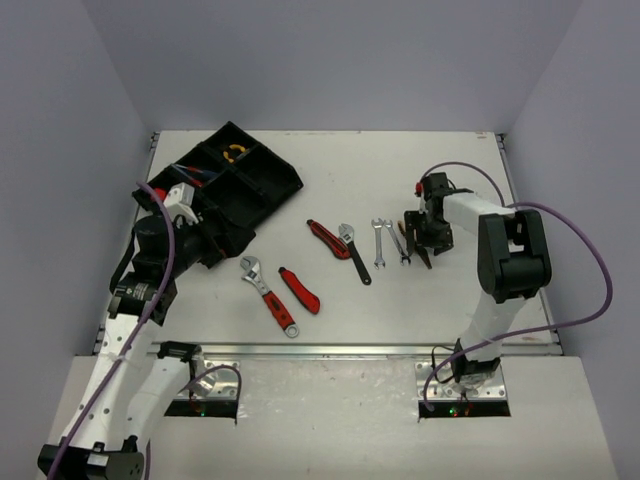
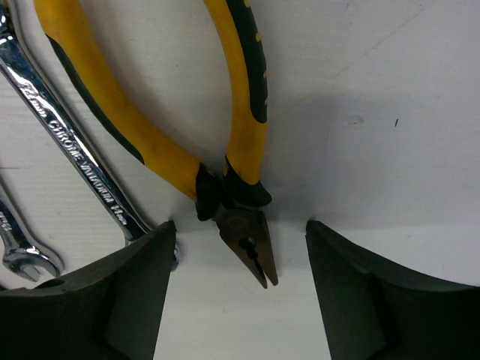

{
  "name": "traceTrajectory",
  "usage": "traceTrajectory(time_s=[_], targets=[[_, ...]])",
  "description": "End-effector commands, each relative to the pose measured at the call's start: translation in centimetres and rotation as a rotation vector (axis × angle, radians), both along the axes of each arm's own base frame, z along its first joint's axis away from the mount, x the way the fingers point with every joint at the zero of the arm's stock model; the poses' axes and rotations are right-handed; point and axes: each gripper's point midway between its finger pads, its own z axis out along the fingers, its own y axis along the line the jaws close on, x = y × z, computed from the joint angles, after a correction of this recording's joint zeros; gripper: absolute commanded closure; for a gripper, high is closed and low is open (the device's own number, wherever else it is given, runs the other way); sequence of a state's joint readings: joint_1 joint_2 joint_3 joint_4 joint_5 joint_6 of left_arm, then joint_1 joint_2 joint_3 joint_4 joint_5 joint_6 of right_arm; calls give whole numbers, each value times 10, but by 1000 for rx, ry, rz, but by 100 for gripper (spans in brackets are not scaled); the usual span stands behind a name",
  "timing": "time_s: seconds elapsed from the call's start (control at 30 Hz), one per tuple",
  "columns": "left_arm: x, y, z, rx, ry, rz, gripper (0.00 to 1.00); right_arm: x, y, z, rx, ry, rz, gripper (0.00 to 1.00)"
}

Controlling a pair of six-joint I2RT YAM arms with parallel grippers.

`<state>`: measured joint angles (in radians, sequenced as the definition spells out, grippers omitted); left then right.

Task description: Sort the tools into containers

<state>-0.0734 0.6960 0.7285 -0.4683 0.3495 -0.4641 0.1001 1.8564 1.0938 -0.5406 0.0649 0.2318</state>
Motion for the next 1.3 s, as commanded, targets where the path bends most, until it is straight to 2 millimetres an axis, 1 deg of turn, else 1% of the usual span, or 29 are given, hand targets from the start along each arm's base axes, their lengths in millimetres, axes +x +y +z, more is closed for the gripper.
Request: traceTrajectory(time_s=[0.0,0.13,0.27,0.3,0.33,0.37,0.5,0.53,0.63,0.73,0.87,0.93,1.03,1.17,1.27], targets=[[-1,-3,-8,34,4,-51,0,16,2,-7,16,-26,11,37],[-2,-6,-7,29,-1,-73,0,17,-4,-14,-22,-20,-6,65],[-1,-7,-7,26,-4,-75,0,11,-7,-15,-30,-20,-24,83],[-1,-7,-7,24,-1,-78,0,10,-6,-12,-26,-26,-25,88],[-1,-8,-8,22,2,-82,0,10,-4,-10,-18,-34,-26,96],[-1,-9,-8,20,3,-84,0,10,-1,-7,-9,-46,-28,100],[0,-11,-8,6,4,-92,0,5,10,4,22,-107,-31,100],[0,-12,-8,-1,3,-95,0,6,11,10,26,-130,-37,100],[0,-16,-12,-26,16,-106,0,3,13,15,43,-161,-46,100],[4,-20,-13,-53,15,-112,0,-2,16,16,69,-175,-52,100],[9,-26,-17,-106,16,-123,0,-4,20,28,103,-232,-62,100],[13,-30,-23,-131,32,-128,0,-4,22,35,119,-265,-63,100],[15,-34,-26,-156,37,-130,0,-4,23,41,129,-287,-65,100],[20,-45,-32,-196,42,-138,0,-6,26,46,151,-309,-62,100],[23,-60,-36,-213,47,-157,0,-7,35,53,195,-328,-42,100]])
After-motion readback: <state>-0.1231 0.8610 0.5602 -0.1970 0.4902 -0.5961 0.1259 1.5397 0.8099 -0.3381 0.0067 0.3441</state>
